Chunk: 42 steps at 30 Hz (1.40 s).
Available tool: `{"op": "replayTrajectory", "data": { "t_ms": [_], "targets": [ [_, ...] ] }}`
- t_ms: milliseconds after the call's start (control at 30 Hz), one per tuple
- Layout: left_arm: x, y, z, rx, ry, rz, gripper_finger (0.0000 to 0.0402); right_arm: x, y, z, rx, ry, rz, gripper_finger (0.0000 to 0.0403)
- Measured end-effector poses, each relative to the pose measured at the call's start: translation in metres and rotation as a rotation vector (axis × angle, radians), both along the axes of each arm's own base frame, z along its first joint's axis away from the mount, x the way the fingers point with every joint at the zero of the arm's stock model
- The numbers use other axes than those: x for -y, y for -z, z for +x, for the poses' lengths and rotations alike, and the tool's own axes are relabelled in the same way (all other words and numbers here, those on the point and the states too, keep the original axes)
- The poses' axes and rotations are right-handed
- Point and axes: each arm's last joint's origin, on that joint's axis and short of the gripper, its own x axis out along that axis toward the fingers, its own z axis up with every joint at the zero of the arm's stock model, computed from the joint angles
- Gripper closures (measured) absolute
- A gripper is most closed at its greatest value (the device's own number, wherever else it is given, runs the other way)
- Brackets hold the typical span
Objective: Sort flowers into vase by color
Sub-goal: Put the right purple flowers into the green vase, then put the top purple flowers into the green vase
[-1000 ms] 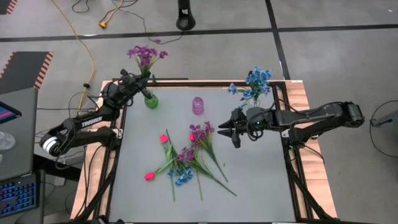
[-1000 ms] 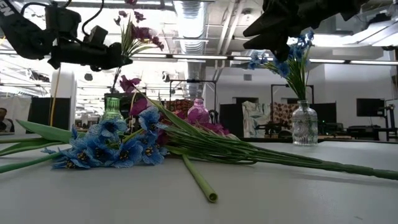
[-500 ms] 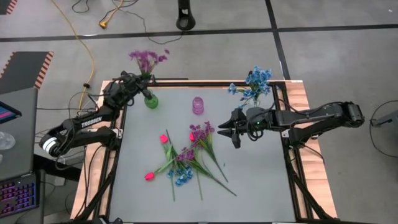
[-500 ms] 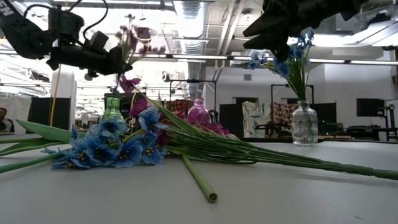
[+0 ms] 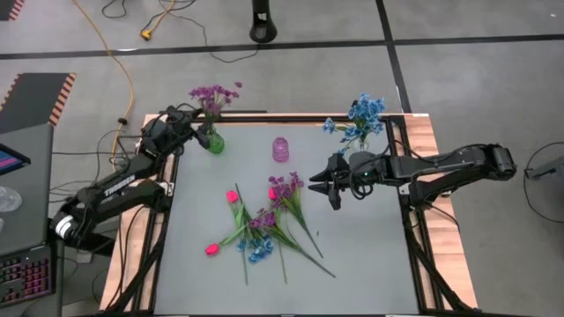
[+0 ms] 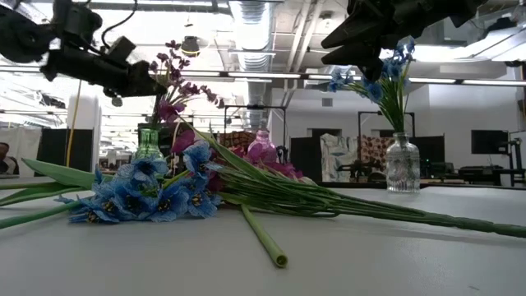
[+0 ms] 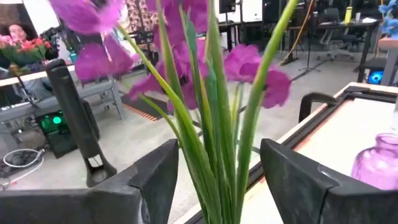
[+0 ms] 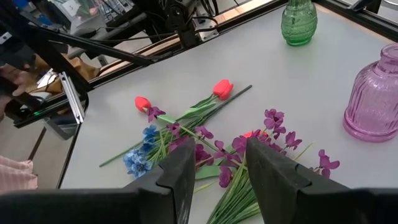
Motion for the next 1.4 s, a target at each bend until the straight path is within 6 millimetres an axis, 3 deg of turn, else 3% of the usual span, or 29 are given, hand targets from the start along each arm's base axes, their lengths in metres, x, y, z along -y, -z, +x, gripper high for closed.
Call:
{"op": "replayTrajectory", "data": {
  "t_ms": [300, 633, 867, 1067, 1400],
  "targets": [
    [0.031, -0.005, -0.011, 0.046, 0.146, -0.094, 0.0184, -0.004, -0.004, 0.001, 0.04, 0.018, 0.077, 0.0234],
    [0.066, -0.006, -0.007, 0.102, 0.49, -0.194, 0.0184, -0.04, 0.008, 0.005, -0.006, 0.018, 0.05, 0.0234],
    [0.084, -0.007, 0.0, 0.105, 0.665, -0.222, 0.0184, -0.066, 0.042, 0.019, -0.135, 0.071, 0.153, 0.0234],
    [0.093, -0.007, 0.006, 0.098, 0.712, -0.227, 0.0184, -0.081, 0.081, 0.034, -0.29, 0.132, 0.237, 0.0234],
    [0.102, -0.007, 0.01, 0.091, 0.729, -0.223, 0.0184, -0.097, 0.112, 0.07, -0.463, 0.169, 0.179, 0.0234]
  ]
}}
